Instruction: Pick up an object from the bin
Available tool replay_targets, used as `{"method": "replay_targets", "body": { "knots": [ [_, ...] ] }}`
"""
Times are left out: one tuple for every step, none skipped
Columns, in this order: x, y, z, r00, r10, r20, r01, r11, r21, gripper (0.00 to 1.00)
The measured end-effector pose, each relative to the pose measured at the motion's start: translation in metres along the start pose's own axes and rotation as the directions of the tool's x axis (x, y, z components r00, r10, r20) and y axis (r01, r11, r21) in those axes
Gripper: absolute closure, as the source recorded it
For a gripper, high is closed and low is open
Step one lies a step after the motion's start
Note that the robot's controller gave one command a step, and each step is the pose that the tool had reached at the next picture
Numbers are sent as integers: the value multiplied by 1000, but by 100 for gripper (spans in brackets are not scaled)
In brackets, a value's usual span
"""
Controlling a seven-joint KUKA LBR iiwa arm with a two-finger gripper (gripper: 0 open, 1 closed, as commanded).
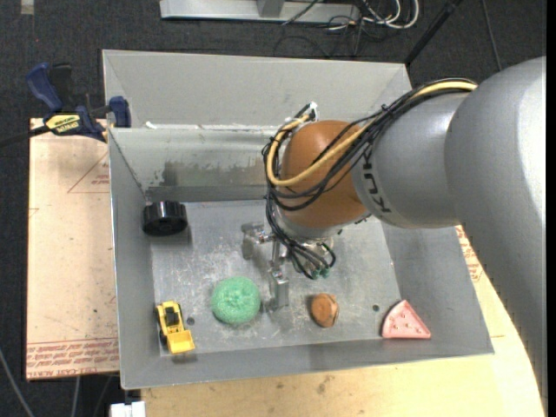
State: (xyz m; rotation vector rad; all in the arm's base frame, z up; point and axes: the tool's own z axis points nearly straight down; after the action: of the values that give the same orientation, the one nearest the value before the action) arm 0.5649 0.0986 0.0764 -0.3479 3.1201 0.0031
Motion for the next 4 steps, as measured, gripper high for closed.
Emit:
{"method": "replay_targets", "body": {
  "knots": [
    [9, 17, 2, 999, -50, 2, 50, 999, 3, 0],
    [26, 45, 5, 998, -71, -2, 71, 998, -2, 0],
    [35, 39, 2, 1000, -11, -2, 11, 1000, 1, 100],
    [35, 38, 2, 1000, -11, -2, 11, 1000, 0, 100]
  ]
}}
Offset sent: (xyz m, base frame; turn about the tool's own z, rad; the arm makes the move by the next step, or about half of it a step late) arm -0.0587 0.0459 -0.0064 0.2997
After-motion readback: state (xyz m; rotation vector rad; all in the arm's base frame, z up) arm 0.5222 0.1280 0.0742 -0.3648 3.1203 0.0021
